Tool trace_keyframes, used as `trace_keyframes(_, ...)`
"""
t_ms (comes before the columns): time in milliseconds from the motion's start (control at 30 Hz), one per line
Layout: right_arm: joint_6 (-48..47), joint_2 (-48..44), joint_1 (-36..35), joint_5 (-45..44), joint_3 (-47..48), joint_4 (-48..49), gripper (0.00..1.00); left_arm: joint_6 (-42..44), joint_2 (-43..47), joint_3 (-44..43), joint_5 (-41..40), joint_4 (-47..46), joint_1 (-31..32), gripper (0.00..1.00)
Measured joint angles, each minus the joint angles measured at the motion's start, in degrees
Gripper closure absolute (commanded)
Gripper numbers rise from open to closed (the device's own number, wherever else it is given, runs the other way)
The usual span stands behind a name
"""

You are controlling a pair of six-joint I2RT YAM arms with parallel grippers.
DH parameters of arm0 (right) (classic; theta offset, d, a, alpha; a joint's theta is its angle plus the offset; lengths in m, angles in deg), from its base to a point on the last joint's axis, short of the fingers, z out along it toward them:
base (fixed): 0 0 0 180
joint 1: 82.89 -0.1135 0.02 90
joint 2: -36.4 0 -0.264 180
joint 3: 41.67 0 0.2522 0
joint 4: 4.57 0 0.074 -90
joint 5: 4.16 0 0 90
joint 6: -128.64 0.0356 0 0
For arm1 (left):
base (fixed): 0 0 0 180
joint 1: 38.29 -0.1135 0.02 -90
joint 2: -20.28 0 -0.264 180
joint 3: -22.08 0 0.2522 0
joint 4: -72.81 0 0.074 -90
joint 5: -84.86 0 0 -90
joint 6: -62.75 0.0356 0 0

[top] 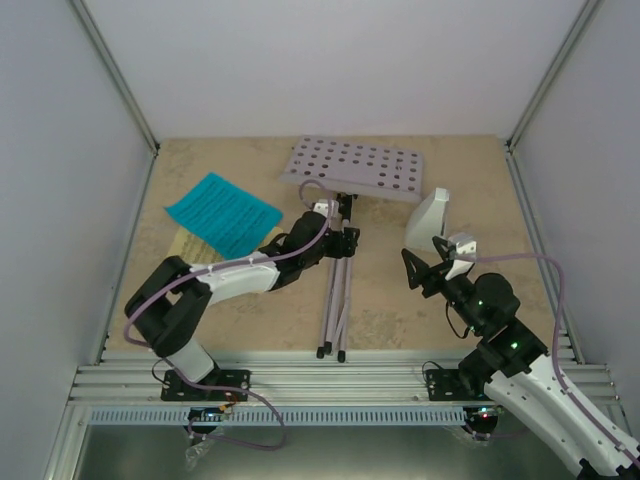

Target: Pack up the instrument practice props

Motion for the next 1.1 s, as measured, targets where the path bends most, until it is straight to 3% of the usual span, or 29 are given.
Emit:
trace_keyframes(100, 0.04, 0.35, 0.00, 0.35, 0.04, 0.74, 0.16, 1.29, 3.89, 0.57, 0.44, -0.24, 0.00, 0.01)
trace_keyframes(233, 0.17, 3.04, 0.00, 1.16, 0.92, 2.14, 0.13, 3.65, 8.59, 0.68, 1.66, 0.26, 0.00, 0.01)
trace_keyframes(400, -0.33, 11.47, 0.00, 3.76, 6.27, 4.37, 0.03, 9.73, 11.50, -1.51, 3.82, 5.01, 0.00, 0.01)
trace_keyframes(533, -1.97, 17.53, 1.64, 4.39, 11.89, 5.90, 0.02, 12.39, 11.91, -2.97, 5.33, 8.72, -3.80, 0.01)
trace_keyframes(633, -2.56, 20.28, 10.12, 7.06, 15.23, 6.45, 0.02, 12.63, 14.01, -1.46, 7.32, 9.51, -12.22, 0.01)
trace_keyframes(800, 0.33, 22.27, 37.03, 16.52, 15.93, 8.57, 0.03, 9.79, 22.18, 6.19, 10.75, 8.22, -31.76, 0.01)
trace_keyframes(933, 4.33, 25.42, 53.55, 22.03, 10.99, 15.10, 0.03, 6.29, 27.87, 12.61, 10.16, 6.67, -44.94, 0.01)
trace_keyframes(1000, 5.01, 27.50, 56.24, 20.57, 7.17, 17.77, 0.03, 4.57, 30.18, 15.96, 7.67, 5.33, -49.31, 0.01)
trace_keyframes(1100, 4.61, 29.40, 56.52, 16.28, -0.39, 22.58, 0.03, 3.52, 33.11, 21.33, 2.75, 2.23, -51.01, 0.01)
